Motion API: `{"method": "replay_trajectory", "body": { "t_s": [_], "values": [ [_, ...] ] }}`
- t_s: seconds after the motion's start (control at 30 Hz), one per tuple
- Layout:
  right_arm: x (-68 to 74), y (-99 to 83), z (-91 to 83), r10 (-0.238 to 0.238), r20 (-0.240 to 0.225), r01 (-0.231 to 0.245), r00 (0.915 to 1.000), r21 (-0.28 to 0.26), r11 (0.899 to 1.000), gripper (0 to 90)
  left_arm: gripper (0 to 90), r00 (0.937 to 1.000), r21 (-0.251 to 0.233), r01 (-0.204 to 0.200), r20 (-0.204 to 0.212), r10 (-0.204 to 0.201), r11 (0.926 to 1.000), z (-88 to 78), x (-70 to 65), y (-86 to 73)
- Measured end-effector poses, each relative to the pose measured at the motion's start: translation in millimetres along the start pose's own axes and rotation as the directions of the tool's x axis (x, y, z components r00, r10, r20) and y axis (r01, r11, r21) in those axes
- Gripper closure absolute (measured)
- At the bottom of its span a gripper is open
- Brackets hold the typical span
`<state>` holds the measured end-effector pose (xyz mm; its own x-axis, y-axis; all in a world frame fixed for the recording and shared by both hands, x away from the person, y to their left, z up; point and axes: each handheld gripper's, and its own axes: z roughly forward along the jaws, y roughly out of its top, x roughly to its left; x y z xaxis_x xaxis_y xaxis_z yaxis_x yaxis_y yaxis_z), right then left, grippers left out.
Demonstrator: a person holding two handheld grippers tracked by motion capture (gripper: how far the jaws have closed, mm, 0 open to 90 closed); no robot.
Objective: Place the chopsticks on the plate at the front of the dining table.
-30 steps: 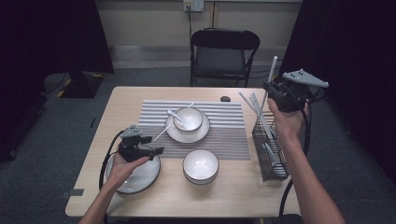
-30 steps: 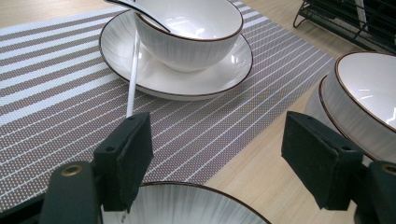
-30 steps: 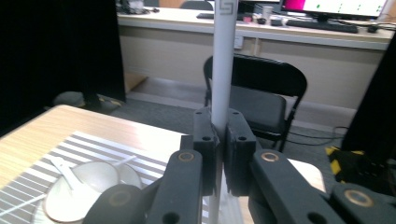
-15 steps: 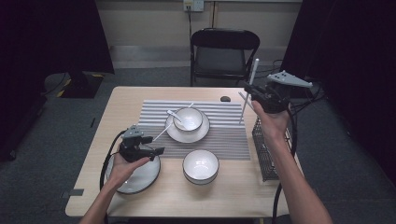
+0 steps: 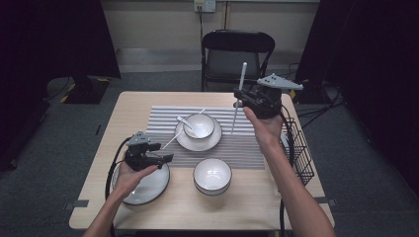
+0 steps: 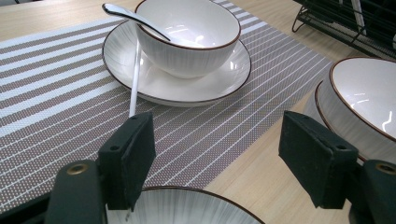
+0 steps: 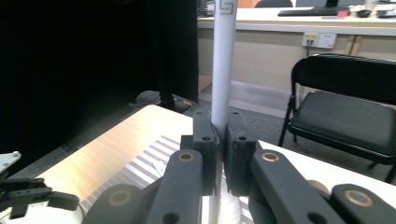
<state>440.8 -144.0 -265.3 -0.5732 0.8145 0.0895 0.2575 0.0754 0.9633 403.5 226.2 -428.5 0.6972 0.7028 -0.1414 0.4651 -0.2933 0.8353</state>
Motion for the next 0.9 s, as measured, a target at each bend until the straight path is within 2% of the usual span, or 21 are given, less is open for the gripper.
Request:
{"method": "replay_trajectory", "body": {
  "t_s": [0.03, 0.23, 0.47, 0.7, 0.77, 0.9],
  "values": [
    [2.4, -0.2, 2.2, 0.000, -0.005, 0.000, 1.0000, 0.001, 1.000, 85.5, 27.0, 1.0000, -0.009, 0.008, 0.003, -0.008, 0.9999, 0.0, -0.8, 0.5],
    [17.5, -0.9, 15.4, -0.009, -0.050, 0.009, 0.9987, 0.008, 1.000, 85.5, 28.1, 0.9999, -0.018, -0.009, 0.008, 0.010, 0.9998, -2.7, -2.4, 4.0],
    [31.7, 2.4, 25.6, -0.012, -0.094, 0.013, 0.9954, 0.004, 1.000, 85.4, 28.0, 0.9999, -0.046, 0.005, 0.013, -0.004, 0.9989, -3.3, -4.7, 8.2],
    [48.5, -0.9, 34.6, -0.023, -0.152, 0.024, 0.9882, 0.007, 1.000, 85.4, 28.4, 0.9994, -0.053, -0.014, 0.030, 0.015, 0.9985, -2.2, -9.8, 12.9],
    [52.6, -2.7, 37.0, -0.020, -0.167, 0.022, 0.9857, 0.009, 1.000, 85.4, 28.4, 0.9993, -0.063, 0.001, 0.037, 0.002, 0.9980, -1.3, -11.0, 14.0],
    [58.8, -4.6, 42.5, -0.022, -0.189, 0.025, 0.9817, 0.016, 1.000, 85.4, 29.4, 0.9984, -0.064, 0.002, 0.057, 0.002, 0.9979, 1.3, -13.3, 15.5]
  ]
}}
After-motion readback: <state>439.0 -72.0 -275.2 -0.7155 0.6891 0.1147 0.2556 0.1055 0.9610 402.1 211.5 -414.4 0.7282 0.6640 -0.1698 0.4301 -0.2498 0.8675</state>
